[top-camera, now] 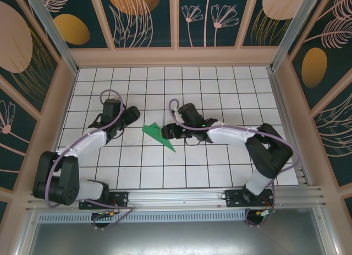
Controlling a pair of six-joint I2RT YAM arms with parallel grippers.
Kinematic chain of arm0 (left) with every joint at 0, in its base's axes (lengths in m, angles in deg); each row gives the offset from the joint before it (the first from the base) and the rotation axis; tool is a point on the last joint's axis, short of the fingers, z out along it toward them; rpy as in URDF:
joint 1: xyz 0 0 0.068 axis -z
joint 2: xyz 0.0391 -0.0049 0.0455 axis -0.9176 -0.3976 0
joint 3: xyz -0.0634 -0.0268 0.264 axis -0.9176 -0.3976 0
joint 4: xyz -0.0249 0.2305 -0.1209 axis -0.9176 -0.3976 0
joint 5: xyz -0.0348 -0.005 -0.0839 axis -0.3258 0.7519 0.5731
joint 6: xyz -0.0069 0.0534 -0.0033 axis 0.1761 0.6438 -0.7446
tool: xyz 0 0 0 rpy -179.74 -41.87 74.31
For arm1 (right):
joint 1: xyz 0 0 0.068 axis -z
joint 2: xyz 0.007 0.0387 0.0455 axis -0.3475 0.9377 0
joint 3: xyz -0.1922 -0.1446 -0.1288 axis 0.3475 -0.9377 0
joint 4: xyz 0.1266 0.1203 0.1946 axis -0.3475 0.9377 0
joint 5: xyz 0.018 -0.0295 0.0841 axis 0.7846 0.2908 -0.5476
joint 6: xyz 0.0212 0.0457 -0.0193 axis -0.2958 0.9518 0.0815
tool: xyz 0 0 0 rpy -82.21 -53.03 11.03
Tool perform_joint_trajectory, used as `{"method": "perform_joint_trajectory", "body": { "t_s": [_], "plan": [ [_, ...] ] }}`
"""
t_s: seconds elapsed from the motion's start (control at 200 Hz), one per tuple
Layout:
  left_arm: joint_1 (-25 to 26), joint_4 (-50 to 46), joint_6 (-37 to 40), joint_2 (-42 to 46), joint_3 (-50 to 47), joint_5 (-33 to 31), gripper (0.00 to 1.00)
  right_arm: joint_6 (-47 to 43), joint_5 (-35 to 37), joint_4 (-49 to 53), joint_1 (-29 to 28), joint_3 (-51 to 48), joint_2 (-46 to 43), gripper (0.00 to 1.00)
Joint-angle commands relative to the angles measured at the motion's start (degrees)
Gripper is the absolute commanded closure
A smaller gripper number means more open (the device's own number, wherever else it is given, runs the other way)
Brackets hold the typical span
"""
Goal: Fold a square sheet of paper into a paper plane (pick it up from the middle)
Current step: Turn over a paper plane at the center of the table.
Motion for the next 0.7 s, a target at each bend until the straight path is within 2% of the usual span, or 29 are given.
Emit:
{"method": "perform_joint_trajectory", "body": {
  "t_s": [0.0, 0.145, 0.2, 0.29, 0.37, 0.505, 0.696],
  "plan": [
    [3.3, -3.63, -2.72, 1.85, -0.78, -1.82, 0.23, 1.54, 6.39, -0.92, 4.05, -4.44, -4.76, 0.32],
    [9.12, -3.87, -7.9, 1.27, -0.47, -4.73, 0.16, 0.4, 7.49, -1.33, 11.94, -9.01, -8.95, 0.26],
    [11.7, -5.15, -12.81, 0.6, -0.07, -7.77, 0.15, -0.73, 8.67, -1.55, 13.8, -10.21, -9.7, 0.24],
    [16.05, -3.85, -18.7, -0.03, -0.27, -9.35, 0.13, -3.21, 11.2, -2.27, 17.91, -12.15, -10.58, 0.15],
    [19.21, -5.64, -21.14, -1.35, 1.84, -11.41, 0.12, -3.82, 12.21, -3.18, 19.21, -13.63, -11.46, 0.09],
    [23.45, -8.76, -24.45, -5.13, 5.44, -15.12, 0.08, -3.81, 12.83, -4.54, 19.7, -14.82, -12.72, 0.07],
    [26.3, -13.56, -26.68, -11.51, 10.33, -17.41, 0.13, -2.96, 14.22, -6.23, 20.09, -16.77, -13.17, 0.06]
  ]
}}
